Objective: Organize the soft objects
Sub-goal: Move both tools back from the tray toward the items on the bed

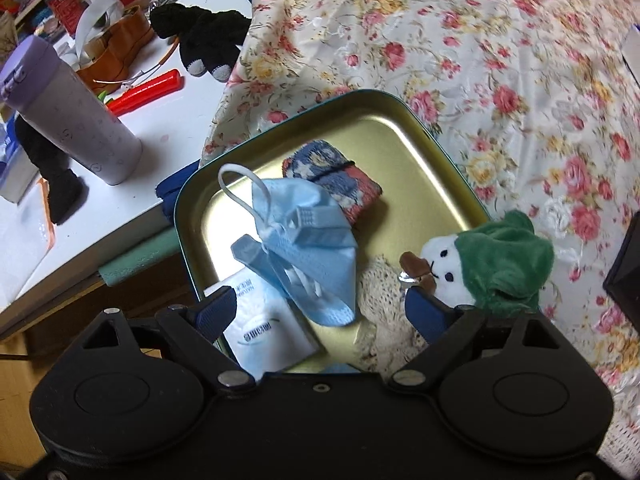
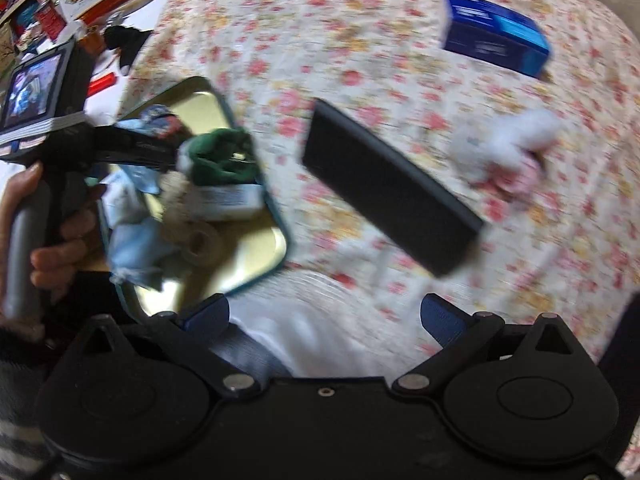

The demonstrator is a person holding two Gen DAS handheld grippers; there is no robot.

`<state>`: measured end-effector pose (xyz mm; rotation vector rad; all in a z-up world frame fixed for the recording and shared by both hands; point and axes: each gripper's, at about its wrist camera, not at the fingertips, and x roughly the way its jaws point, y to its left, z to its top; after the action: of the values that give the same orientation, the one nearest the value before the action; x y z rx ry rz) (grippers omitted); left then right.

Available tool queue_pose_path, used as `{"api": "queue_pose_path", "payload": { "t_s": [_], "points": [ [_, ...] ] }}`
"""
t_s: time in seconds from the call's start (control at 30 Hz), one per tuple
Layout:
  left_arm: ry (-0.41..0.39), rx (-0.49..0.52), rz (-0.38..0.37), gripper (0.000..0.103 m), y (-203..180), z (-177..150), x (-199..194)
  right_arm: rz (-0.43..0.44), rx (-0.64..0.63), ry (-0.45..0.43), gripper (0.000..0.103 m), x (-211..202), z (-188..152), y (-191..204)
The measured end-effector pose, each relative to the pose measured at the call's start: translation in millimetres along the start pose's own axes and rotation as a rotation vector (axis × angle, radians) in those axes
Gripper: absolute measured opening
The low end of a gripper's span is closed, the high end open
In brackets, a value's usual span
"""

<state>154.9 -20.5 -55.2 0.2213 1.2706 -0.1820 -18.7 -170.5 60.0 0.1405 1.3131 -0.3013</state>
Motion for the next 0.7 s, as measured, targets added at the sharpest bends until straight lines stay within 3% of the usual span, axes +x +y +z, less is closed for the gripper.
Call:
{"api": "queue_pose_path", "payload": {
  "t_s": [0.2, 0.37, 0.7],
  "points": [
    [0.017, 0.000, -0.045, 0.088, -17, -19, -18, 0.017, 0.093, 0.049, 0.102, 0, -15, -78],
    [-0.009, 0.034, -0.008, 0.088, -36, -31, -41, 0.002, 0.166, 0.065, 0.102, 9, -16, -136],
    [-0.075, 0.137, -0.035, 0.088, -81, -28, -94, -0.055, 0.220, 0.025, 0.102, 37, 17, -209]
  ]
}}
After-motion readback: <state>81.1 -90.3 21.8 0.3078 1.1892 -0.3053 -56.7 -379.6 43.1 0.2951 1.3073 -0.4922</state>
